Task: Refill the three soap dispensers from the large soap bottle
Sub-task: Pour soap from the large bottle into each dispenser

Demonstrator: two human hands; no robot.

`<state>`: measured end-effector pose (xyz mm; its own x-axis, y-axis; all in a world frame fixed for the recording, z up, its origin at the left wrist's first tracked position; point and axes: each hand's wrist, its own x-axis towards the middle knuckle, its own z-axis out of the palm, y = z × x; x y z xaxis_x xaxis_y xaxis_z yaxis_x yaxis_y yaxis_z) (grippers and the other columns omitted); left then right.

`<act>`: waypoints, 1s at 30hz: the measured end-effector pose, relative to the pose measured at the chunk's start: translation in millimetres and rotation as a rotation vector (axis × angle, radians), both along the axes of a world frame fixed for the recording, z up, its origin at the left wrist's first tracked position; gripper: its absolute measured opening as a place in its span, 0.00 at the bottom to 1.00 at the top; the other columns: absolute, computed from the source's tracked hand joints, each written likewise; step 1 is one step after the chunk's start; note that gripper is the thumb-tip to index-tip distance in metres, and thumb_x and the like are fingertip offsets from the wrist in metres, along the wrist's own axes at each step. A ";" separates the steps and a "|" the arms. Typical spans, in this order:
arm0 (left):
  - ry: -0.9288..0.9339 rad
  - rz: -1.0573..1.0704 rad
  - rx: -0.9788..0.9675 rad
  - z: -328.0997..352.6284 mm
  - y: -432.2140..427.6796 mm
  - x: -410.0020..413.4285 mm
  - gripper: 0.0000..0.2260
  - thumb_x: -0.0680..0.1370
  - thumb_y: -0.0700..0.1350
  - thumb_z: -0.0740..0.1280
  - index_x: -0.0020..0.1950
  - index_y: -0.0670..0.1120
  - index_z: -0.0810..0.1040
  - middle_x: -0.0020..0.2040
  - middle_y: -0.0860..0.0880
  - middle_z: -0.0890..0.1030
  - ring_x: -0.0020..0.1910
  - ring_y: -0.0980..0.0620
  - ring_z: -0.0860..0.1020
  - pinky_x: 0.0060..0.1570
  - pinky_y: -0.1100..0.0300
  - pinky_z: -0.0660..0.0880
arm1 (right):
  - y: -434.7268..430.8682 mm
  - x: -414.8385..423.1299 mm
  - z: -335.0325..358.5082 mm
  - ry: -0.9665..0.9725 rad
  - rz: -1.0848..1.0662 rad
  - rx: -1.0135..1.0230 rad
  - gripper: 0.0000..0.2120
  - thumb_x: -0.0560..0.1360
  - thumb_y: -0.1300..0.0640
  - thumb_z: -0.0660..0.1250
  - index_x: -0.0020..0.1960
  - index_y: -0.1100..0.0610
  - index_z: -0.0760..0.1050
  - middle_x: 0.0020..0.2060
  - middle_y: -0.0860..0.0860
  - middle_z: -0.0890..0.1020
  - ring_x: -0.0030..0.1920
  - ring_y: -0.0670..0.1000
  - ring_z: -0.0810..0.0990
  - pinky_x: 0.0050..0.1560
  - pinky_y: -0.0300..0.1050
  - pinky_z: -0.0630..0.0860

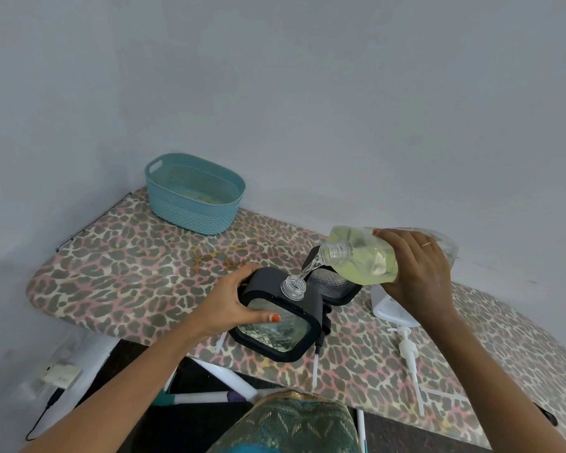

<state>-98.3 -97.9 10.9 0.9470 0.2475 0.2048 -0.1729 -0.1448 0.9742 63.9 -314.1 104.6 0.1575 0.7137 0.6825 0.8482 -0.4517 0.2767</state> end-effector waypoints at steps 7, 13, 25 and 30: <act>0.007 0.006 0.003 2.1 -0.7 0.1 0.33 0.53 0.65 0.76 0.54 0.54 0.74 0.50 0.60 0.81 0.50 0.59 0.80 0.47 0.70 0.75 | 0.4 0.1 1.6 -0.008 -0.001 0.003 0.37 0.50 0.71 0.78 0.55 0.59 0.68 0.44 0.58 0.83 0.47 0.53 0.71 0.45 0.44 0.65; -0.002 0.006 -0.009 2.2 -1.9 -0.2 0.33 0.54 0.63 0.76 0.54 0.52 0.74 0.50 0.60 0.82 0.50 0.59 0.80 0.47 0.71 0.75 | -0.2 0.4 0.9 -0.020 -0.003 -0.001 0.38 0.49 0.71 0.79 0.55 0.59 0.68 0.44 0.58 0.83 0.46 0.53 0.70 0.45 0.45 0.65; 0.001 0.007 -0.016 -1.1 -1.8 2.3 0.33 0.53 0.63 0.77 0.53 0.51 0.75 0.49 0.52 0.82 0.49 0.57 0.81 0.47 0.69 0.76 | -2.6 -0.6 1.6 -0.014 -0.003 -0.003 0.38 0.49 0.70 0.79 0.56 0.59 0.68 0.44 0.58 0.83 0.47 0.53 0.70 0.46 0.45 0.65; 0.003 0.000 -0.023 -2.4 -2.1 3.1 0.34 0.54 0.63 0.77 0.54 0.50 0.75 0.48 0.52 0.83 0.50 0.56 0.81 0.47 0.68 0.76 | -3.5 -1.2 2.9 -0.008 0.002 -0.003 0.38 0.49 0.71 0.78 0.56 0.59 0.68 0.44 0.58 0.83 0.47 0.53 0.70 0.46 0.45 0.65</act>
<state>-95.3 -100.0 8.6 0.9476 0.2518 0.1965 -0.1703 -0.1223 0.9778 62.7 -317.6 107.5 0.1510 0.7160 0.6816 0.8468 -0.4494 0.2844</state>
